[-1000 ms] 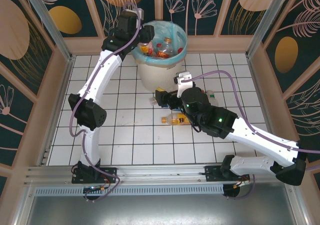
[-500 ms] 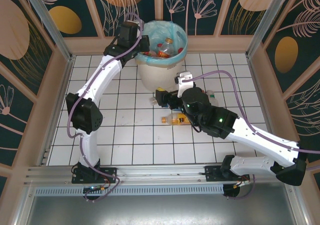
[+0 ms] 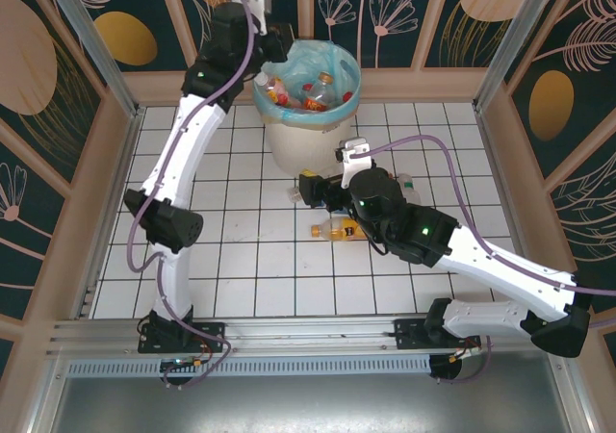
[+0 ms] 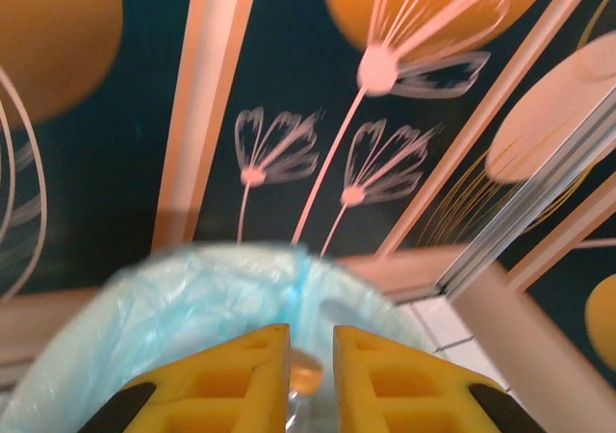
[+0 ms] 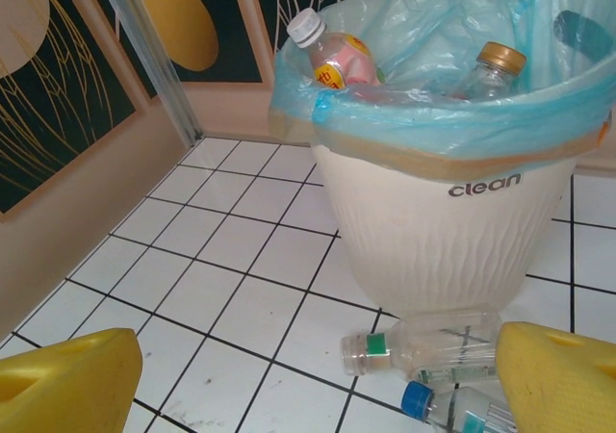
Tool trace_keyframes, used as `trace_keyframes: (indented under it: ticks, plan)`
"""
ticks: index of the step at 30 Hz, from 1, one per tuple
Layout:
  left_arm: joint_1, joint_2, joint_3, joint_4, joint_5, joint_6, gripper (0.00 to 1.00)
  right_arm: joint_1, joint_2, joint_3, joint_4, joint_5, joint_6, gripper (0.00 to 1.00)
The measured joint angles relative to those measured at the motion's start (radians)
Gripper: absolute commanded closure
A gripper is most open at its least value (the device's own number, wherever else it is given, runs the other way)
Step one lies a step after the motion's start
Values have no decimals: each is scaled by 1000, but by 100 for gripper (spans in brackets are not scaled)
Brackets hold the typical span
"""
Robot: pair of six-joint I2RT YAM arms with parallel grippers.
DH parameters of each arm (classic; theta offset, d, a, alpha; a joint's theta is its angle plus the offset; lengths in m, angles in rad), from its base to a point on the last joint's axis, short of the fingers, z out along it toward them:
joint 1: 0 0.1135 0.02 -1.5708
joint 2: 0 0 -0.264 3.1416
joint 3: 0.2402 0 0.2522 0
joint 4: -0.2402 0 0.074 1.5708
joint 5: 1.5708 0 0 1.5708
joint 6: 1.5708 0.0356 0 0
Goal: Put the plastic bottles in the bin
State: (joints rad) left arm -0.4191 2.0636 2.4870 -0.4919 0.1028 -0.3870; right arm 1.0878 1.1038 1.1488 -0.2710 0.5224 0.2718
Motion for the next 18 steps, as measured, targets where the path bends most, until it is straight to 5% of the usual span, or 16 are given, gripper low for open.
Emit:
trace_keyframes:
  ticks: [8, 18]
  plan:
    - [0, -311, -336, 70, -32, 32, 65, -89, 59, 79, -113, -109, -71, 18]
    - [0, -779, -1159, 147, -18, 98, 52, -74, 414, 101, -341, -230, -453, 29]
